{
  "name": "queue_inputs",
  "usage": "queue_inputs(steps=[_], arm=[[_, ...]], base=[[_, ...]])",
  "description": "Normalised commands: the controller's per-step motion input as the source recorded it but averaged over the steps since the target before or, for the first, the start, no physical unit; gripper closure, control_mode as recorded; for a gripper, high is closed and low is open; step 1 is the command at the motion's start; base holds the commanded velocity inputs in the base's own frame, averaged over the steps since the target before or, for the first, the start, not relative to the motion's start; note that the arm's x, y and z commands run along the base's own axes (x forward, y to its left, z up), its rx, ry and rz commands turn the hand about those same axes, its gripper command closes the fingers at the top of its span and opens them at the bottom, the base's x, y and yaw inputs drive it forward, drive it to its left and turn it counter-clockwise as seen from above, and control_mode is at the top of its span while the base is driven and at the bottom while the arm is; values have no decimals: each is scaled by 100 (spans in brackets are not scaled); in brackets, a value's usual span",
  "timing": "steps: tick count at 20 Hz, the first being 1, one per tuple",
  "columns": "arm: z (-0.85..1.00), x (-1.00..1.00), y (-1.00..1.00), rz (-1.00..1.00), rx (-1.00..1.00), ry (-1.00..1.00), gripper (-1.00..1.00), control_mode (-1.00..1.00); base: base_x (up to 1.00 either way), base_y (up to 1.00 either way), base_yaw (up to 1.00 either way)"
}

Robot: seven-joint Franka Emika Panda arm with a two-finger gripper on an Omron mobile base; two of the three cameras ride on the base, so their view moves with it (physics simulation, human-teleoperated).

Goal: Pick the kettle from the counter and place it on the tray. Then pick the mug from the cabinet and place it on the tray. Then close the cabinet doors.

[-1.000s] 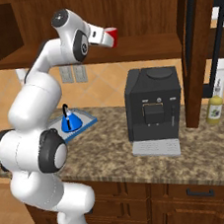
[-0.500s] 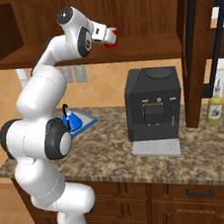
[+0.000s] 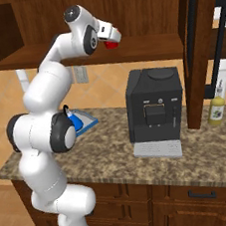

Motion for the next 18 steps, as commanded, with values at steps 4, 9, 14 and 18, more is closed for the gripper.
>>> queue_inputs(steps=[4, 9, 14, 18], arm=[[-4, 30, 0, 0, 0, 0, -100, -100], [-1, 22, 0, 0, 0, 1, -100, -100], [0, 12, 0, -1, 0, 0, 100, -100], [0, 1, -2, -4, 0, 0, 100, -100]], base=[[0, 0, 0], [0, 0, 0], [0, 0, 0], [0, 0, 0]])
